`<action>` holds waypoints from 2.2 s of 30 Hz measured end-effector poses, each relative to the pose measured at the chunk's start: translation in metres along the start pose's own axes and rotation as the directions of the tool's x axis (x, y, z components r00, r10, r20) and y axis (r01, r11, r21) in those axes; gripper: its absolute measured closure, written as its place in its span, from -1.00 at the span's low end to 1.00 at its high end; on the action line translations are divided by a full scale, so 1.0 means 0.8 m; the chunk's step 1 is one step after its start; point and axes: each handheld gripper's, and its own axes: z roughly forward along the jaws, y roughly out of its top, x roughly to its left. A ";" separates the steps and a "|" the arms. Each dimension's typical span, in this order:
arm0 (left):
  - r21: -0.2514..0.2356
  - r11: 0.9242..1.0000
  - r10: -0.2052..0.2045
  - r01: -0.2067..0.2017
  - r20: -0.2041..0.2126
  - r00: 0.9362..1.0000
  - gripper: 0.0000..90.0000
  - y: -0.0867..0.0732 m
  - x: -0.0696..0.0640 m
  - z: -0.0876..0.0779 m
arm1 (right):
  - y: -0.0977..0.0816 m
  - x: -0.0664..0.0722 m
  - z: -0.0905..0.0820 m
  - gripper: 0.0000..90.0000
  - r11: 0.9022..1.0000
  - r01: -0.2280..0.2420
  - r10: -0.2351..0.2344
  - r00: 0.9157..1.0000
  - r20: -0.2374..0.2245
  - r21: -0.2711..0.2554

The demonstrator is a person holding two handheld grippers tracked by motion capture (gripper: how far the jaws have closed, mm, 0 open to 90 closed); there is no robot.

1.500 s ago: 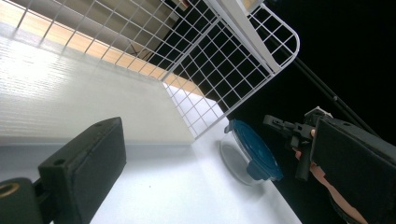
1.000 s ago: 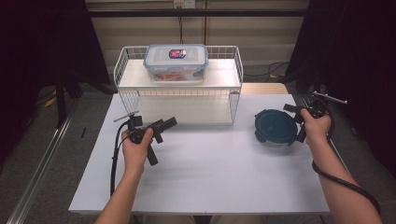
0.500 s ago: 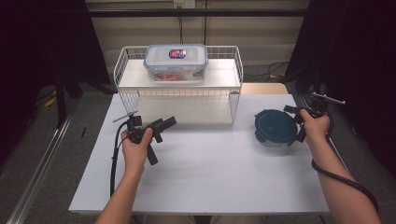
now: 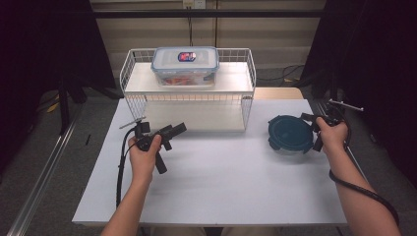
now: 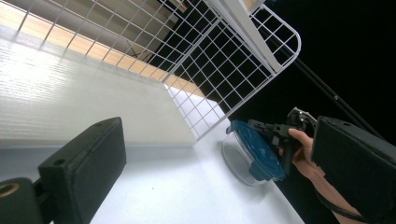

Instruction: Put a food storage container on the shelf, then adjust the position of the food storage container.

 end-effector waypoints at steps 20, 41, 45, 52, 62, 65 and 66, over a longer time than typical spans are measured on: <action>0.002 1.000 0.001 -0.002 0.034 0.999 -0.93 0.000 -0.002 0.001 | -0.024 0.019 -0.002 1.00 0.999 -0.010 0.013 0.997 -0.079 0.039; 0.006 1.000 0.020 -0.020 0.047 0.999 -0.94 -0.001 -0.008 0.000 | -0.035 0.014 -0.026 1.00 1.000 -0.019 0.019 0.997 -0.071 0.012; 0.016 1.000 0.015 -0.016 0.048 0.999 -0.94 -0.005 -0.009 0.004 | -0.036 0.018 -0.031 1.00 1.000 -0.007 0.006 0.997 -0.080 -0.002; 0.011 1.000 0.015 -0.015 0.054 0.998 -0.94 -0.003 -0.010 0.002 | -0.039 0.009 -0.031 1.00 1.000 0.004 -0.004 1.000 -0.027 0.011; 0.017 1.000 -0.001 0.000 0.057 0.998 -0.94 -0.006 -0.008 0.008 | -0.042 0.006 -0.029 1.00 1.000 -0.010 0.011 0.999 -0.040 0.023; 0.023 1.000 0.005 -0.006 0.051 0.999 -0.94 -0.007 -0.008 0.009 | -0.048 0.008 -0.031 1.00 1.000 -0.014 0.015 0.998 -0.053 0.022; 0.022 1.000 0.004 -0.005 0.054 0.999 -0.94 -0.007 -0.008 0.009 | -0.048 0.008 -0.031 1.00 1.000 -0.014 0.015 0.998 -0.053 0.022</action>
